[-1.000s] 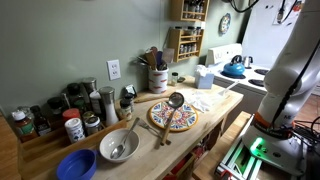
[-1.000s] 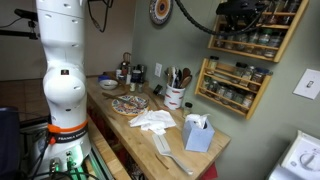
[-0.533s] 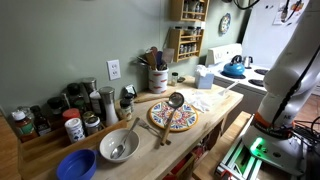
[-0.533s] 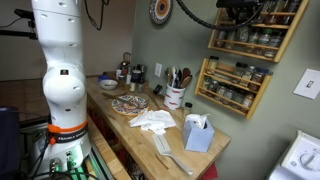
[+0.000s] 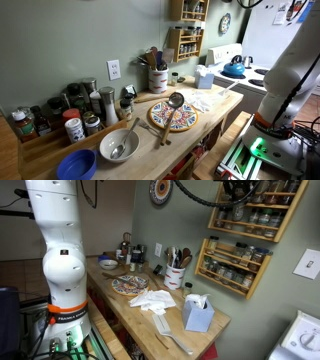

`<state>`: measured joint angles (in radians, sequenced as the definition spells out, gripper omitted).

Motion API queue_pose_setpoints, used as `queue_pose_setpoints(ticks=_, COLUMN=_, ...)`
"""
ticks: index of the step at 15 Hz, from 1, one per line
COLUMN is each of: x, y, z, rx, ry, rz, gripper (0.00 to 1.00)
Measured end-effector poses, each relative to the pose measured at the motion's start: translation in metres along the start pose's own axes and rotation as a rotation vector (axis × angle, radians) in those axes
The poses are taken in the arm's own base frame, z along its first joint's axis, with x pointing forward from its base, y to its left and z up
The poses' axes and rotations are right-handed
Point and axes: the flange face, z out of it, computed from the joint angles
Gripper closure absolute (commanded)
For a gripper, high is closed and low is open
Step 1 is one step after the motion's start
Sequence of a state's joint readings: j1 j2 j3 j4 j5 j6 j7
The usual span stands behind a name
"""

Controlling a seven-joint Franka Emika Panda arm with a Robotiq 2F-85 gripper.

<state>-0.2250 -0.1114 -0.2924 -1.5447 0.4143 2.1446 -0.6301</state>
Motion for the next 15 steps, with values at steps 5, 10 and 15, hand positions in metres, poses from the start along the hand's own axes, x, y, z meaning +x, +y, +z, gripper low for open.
queue_pose_setpoints(ticks=5, x=-0.019, y=-0.019, z=-0.023, rx=0.093, ry=-0.104, rz=-0.016, gripper=0.69)
queue_pose_setpoints(ticks=10, x=-0.041, y=-0.05, z=-0.016, rx=0.109, ry=-0.241, rz=-0.087, gripper=0.69)
queue_pose_setpoints(ticks=15, x=-0.068, y=-0.098, z=0.039, rx=0.088, ry=-0.403, rz=-0.135, gripper=0.69)
